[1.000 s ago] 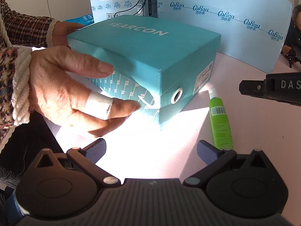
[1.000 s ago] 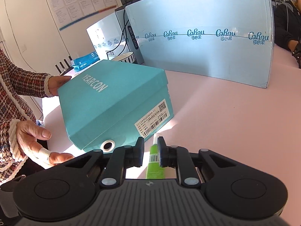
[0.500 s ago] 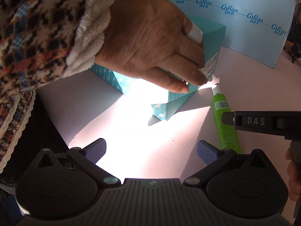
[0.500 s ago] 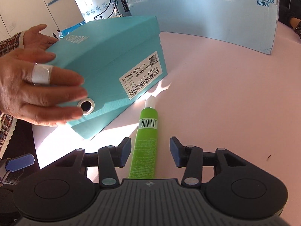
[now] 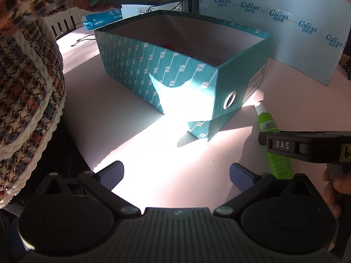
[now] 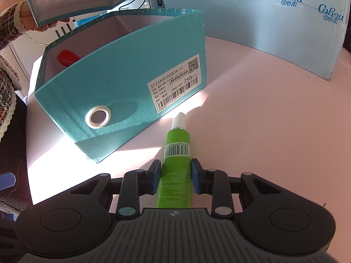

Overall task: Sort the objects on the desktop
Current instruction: 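Hold the green tube in the right gripper and lift it, then carry the green tube over the teal box and lower it inside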

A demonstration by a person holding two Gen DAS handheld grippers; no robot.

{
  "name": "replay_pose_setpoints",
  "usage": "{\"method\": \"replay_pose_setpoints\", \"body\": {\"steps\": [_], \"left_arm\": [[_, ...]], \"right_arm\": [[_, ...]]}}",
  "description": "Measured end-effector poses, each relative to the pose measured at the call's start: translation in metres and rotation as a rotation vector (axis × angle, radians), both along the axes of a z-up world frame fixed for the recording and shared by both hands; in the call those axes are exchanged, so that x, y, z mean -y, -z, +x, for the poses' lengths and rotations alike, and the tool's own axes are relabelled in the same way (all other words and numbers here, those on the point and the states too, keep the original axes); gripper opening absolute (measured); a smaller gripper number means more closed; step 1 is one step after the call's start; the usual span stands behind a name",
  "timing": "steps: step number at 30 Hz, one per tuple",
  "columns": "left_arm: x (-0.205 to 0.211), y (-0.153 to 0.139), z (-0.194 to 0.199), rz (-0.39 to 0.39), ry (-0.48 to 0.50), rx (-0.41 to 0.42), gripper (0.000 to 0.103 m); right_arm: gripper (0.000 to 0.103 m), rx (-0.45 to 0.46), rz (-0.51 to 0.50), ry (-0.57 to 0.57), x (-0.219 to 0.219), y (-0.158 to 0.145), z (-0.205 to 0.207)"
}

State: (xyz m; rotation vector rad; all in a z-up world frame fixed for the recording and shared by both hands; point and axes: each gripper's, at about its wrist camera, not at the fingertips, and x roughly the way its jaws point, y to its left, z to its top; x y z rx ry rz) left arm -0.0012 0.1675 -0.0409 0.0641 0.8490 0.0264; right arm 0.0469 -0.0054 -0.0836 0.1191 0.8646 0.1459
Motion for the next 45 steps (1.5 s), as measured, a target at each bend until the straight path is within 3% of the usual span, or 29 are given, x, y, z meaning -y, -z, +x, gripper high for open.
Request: {"method": "replay_pose_setpoints", "body": {"steps": [10,24,28,36,45], "left_arm": [[0.004,-0.004,0.000,-0.002,-0.017,0.022,0.103],[0.012,-0.034,-0.003,0.028,-0.020,0.129,0.103],[0.001,-0.038,0.004,0.019,0.007,0.137,0.103],[-0.035,-0.045,0.029,-0.022,0.068,0.156,0.103],[-0.071,-0.041,0.054,-0.049,0.115,0.153,0.103]], "right_arm": [[0.026,0.071,0.082,0.032,0.026,-0.022,-0.020],[0.026,0.260,0.228,-0.031,0.038,-0.089,-0.030],[0.026,0.299,0.278,-0.038,0.025,-0.111,-0.015],[0.026,0.349,0.256,-0.030,-0.028,-0.143,0.035],[0.026,0.252,0.199,0.030,-0.071,-0.120,0.100]]}}
